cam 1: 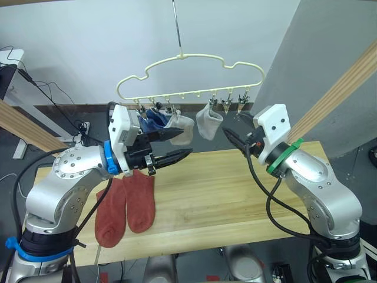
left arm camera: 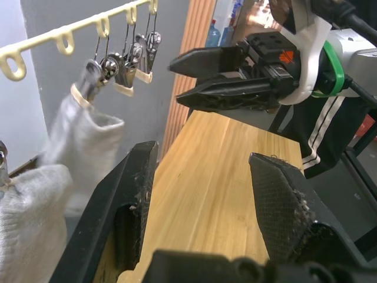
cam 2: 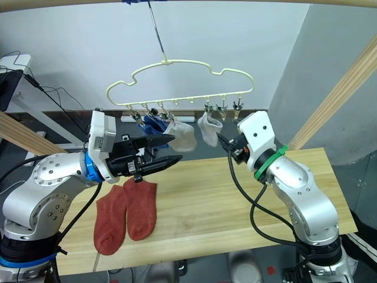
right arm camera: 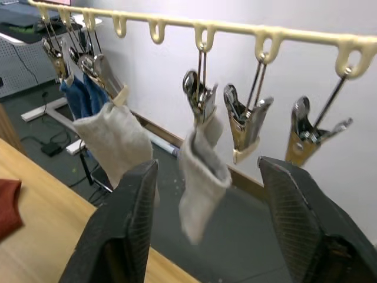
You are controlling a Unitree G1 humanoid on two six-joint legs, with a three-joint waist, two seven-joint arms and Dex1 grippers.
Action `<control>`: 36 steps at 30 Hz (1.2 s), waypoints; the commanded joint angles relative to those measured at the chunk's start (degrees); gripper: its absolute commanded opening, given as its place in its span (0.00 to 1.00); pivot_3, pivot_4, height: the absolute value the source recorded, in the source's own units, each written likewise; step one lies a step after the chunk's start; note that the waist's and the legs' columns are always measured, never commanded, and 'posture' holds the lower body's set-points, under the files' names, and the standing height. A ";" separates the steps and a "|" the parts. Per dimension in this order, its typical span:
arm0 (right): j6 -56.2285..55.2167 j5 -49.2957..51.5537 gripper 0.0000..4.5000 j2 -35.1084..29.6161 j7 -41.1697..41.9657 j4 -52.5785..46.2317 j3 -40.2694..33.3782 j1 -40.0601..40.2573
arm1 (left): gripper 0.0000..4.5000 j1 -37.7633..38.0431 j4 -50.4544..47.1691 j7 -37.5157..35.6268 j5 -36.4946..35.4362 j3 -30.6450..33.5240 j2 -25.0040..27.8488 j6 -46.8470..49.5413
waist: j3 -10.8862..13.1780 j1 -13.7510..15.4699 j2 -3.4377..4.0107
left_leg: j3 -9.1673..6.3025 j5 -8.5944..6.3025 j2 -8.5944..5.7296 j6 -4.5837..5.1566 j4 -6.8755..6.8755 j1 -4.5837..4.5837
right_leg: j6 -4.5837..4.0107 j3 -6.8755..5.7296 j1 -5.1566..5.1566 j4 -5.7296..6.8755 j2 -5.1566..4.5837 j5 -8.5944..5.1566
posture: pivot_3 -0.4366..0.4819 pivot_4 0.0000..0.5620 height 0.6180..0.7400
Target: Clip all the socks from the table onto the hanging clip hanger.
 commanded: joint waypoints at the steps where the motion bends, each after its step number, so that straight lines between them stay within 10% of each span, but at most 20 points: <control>1: 0.07 -1.66 0.61 2.10 -2.72 0.50 1.11 -1.50 | 0.61 -1.53 -0.14 -0.21 -1.03 0.54 0.06 0.16 | 0.00 -0.01 0.00 | 0.00 0.00 0.00 0.00 0.00 0.00 | 0.00 0.01 -0.01 0.00 0.00 0.00 | 0.22 0.57 1.00; 6: -0.95 -4.22 0.61 4.43 -4.77 4.42 2.46 -3.32 | 0.61 -2.69 0.96 -0.59 -0.08 0.21 0.07 -0.60 | 0.00 0.07 0.00 | 0.00 0.00 -0.01 0.00 0.01 0.00 | -0.01 0.00 -0.01 0.01 0.00 0.00 | 0.23 0.56 1.00; 11: -1.78 -5.96 0.34 5.49 -5.22 6.03 3.05 -3.91 | 0.61 -2.92 1.20 -0.38 0.01 0.04 -0.18 -0.58 | 0.00 0.30 0.00 | 0.00 0.00 0.01 0.00 0.00 -0.03 | -0.01 0.00 -0.03 0.00 -0.02 0.00 | 0.24 0.55 1.00; 36: -5.12 -11.35 0.34 10.53 -8.44 11.97 0.66 -7.69 | 0.61 -3.68 2.46 -1.22 1.66 -0.79 -0.76 -1.84 | 0.00 0.80 0.00 | 0.00 0.00 0.01 0.00 0.01 -0.03 | -0.02 0.00 -0.04 0.04 -0.03 0.01 | 0.25 0.54 1.00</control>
